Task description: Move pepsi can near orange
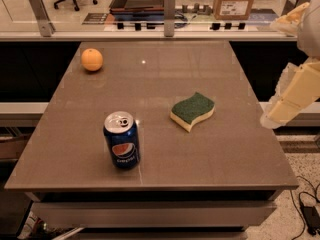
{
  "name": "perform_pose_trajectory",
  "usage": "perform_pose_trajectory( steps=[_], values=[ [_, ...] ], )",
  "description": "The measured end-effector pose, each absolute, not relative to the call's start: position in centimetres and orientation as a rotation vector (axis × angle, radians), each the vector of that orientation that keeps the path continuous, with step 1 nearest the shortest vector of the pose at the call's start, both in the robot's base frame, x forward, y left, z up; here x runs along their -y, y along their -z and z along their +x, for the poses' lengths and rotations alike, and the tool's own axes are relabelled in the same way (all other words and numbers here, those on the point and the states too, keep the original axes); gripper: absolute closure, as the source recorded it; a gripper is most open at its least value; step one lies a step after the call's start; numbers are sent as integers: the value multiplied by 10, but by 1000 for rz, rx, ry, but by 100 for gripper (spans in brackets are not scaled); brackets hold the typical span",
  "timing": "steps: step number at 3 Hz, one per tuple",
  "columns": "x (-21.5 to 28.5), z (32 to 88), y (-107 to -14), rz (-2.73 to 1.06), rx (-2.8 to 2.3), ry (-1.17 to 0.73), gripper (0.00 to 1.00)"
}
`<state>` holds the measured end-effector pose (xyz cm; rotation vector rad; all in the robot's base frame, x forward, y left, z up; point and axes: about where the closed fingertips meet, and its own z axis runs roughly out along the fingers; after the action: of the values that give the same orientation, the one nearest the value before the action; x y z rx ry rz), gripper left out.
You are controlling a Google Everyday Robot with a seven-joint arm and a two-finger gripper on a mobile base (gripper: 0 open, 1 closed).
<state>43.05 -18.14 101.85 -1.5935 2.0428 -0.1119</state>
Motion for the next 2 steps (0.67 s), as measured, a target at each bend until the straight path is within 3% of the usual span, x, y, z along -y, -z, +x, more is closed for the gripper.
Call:
perform_pose_trajectory(
  steps=[2],
  values=[
    [113, 427, -998, -1527, -1890, -161, 0]
  ],
)
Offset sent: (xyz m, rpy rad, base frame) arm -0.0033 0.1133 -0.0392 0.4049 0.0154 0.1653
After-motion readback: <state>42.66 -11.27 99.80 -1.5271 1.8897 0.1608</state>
